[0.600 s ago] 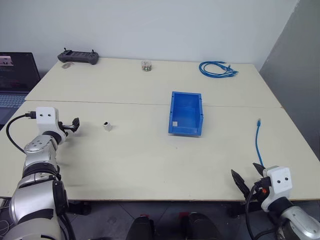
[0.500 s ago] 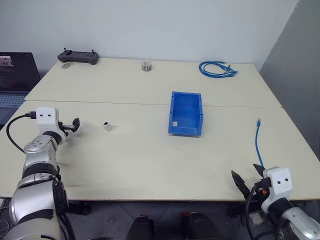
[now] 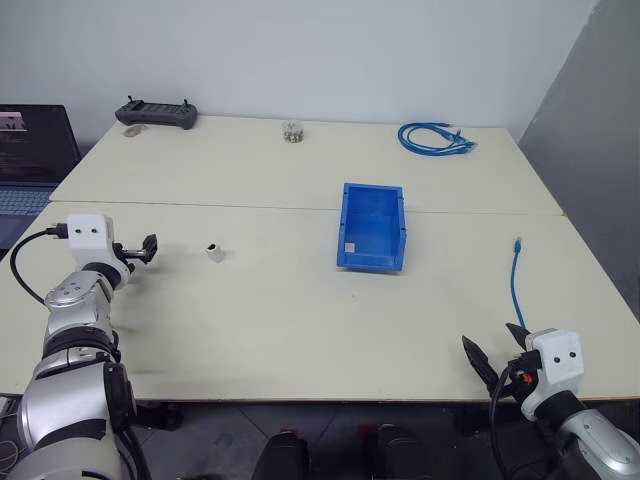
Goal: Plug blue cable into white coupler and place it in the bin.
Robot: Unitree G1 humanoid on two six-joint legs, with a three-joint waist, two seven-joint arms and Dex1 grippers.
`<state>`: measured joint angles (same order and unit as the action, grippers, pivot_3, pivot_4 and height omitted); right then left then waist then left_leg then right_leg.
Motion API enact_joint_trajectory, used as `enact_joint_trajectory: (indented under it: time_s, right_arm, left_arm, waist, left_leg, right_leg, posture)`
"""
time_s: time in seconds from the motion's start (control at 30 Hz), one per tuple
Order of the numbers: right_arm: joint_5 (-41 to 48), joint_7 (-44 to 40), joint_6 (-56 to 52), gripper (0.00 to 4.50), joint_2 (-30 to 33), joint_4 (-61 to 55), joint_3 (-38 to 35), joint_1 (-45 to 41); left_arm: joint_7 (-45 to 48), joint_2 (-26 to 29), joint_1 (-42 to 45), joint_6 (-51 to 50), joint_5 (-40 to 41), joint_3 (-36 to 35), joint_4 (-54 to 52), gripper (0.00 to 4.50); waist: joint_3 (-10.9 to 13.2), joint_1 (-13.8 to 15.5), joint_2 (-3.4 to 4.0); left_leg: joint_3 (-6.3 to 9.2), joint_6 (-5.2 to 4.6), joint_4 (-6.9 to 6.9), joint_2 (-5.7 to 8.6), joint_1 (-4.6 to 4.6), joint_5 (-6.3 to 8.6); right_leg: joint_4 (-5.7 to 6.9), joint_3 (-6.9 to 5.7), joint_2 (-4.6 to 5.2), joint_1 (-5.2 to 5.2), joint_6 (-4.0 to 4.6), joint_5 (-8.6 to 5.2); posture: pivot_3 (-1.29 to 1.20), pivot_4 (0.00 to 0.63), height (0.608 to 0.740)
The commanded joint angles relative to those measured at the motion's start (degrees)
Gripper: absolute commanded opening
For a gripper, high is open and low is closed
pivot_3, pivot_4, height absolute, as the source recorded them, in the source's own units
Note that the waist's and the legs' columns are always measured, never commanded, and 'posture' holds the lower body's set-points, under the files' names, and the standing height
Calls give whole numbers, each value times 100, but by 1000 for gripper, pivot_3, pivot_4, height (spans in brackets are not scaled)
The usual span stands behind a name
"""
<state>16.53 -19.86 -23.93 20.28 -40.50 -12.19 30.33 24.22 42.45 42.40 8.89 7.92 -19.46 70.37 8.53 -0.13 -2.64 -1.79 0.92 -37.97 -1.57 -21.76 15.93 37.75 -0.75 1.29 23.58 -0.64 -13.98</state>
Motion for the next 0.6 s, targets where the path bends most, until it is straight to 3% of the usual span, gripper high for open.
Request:
enact_joint_trajectory:
  time_s: [0.03, 0.6]
  right_arm:
    - [-1, 24, 10, 4399, 33, -251, -47, -10]
    - [-54, 87, 25, 4399, 9, -182, 59, -100]
  left_arm:
    - [-44, 126, 43, 96, 57, -60, -200, 4500]
    - [44, 99, -21, 182, 31, -3, -421, 4500]
  waist:
    - [0, 0, 0]
    - [0, 0, 0]
  left_leg:
    - [0, 0, 0, 0, 0, 0]
    - [0, 0, 0, 0, 0, 0]
  right_leg:
    - [0, 0, 0, 0, 0, 0]
    - [0, 0, 0, 0, 0, 0]
  posture:
    - [0, 150, 740]
    - [0, 150, 740]
